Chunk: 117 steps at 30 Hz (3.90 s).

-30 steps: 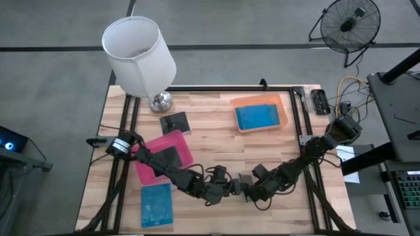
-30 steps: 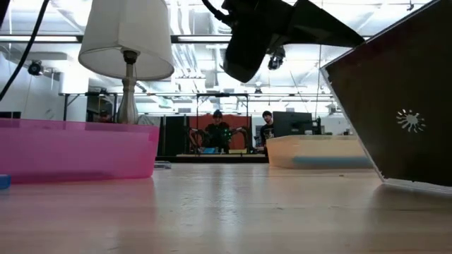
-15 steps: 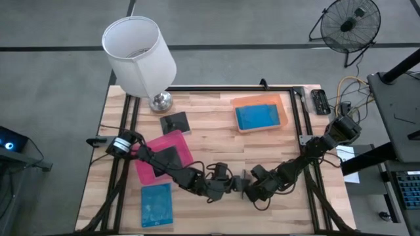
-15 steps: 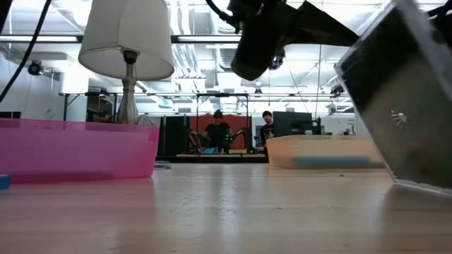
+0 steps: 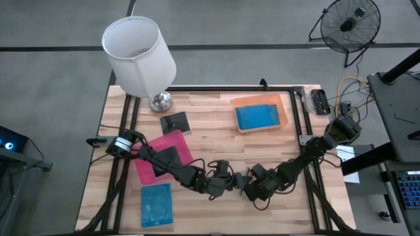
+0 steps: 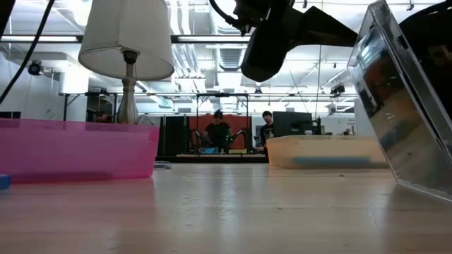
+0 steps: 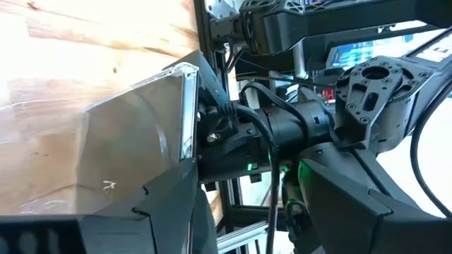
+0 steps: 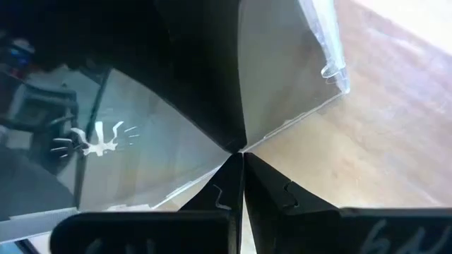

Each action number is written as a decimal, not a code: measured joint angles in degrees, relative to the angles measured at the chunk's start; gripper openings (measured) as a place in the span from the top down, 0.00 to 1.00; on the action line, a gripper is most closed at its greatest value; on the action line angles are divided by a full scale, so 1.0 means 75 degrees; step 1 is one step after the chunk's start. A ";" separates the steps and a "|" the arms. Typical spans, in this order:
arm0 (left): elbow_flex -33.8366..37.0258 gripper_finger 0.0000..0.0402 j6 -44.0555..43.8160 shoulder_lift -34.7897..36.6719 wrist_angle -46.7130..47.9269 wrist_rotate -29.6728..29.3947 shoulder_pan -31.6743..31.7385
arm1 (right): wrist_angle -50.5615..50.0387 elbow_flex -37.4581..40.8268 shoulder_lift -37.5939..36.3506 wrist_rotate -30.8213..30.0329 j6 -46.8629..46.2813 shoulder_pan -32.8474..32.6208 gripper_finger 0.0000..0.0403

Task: Pick & place jewel cases by type
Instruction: Put the bottom black CD case into the pink bin

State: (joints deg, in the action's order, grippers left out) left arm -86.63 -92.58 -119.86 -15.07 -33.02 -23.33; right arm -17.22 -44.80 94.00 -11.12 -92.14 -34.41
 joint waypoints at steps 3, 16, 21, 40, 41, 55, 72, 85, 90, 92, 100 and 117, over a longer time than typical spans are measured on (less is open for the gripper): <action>0.0009 0.41 0.0101 -0.0011 -0.0205 0.0002 0.0000 | -0.0028 0.0018 -0.0012 -0.0079 0.0131 0.0060 0.98; 0.0014 0.41 0.0133 -0.0016 -0.0480 0.0033 -0.0014 | 0.0202 0.0036 -0.0015 -0.0176 0.0599 0.0119 0.98; -0.0155 0.41 0.0116 -0.0041 -0.0704 0.0232 -0.0047 | 0.0367 0.0010 -0.0015 -0.0230 0.0617 0.0134 0.98; -0.0295 0.41 0.0478 -0.0017 -0.0581 0.0298 -0.0050 | 0.0345 -0.0202 -0.0026 0.0067 0.0918 0.0166 0.98; -0.0295 0.41 0.0478 -0.0017 -0.0581 0.0298 -0.0050 | 0.0342 -0.0206 -0.0026 0.0067 0.0918 0.0166 0.98; -0.0298 0.41 0.0320 0.0135 -0.0075 0.0275 -0.0047 | 0.0336 -0.0212 -0.0026 0.0114 0.0943 0.0207 0.98; -0.0292 0.41 0.0977 0.1032 0.2151 -0.0295 -0.0014 | 0.0322 -0.0174 -0.0026 0.0114 0.0941 0.0204 0.98; -0.0292 0.41 0.1784 0.1026 0.2726 0.0413 0.0015 | 0.0088 -0.0168 -0.0026 0.0102 0.0978 0.0196 0.98; -0.0292 0.41 0.1727 0.1026 0.3932 0.1243 0.0005 | 0.0129 -0.0168 -0.0026 0.0391 0.0935 0.0137 0.98; -0.0292 0.41 0.1702 0.1029 0.4362 0.1419 -0.0045 | 0.0168 -0.0168 -0.0026 0.0434 0.0793 0.0106 0.98; -0.0238 0.41 0.1829 0.1053 0.5505 0.1977 -0.0108 | 0.0390 -0.0169 -0.0023 0.0348 0.0459 0.0032 0.98; 0.3018 0.41 0.2470 0.2594 0.2703 0.3078 -0.0131 | 0.0416 -0.0194 -0.0023 -0.0846 -0.1331 -0.0544 0.89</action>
State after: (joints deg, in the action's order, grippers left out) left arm -63.99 -74.05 -100.40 5.21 -9.93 -24.32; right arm -14.10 -46.26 93.82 -17.46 -102.12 -38.50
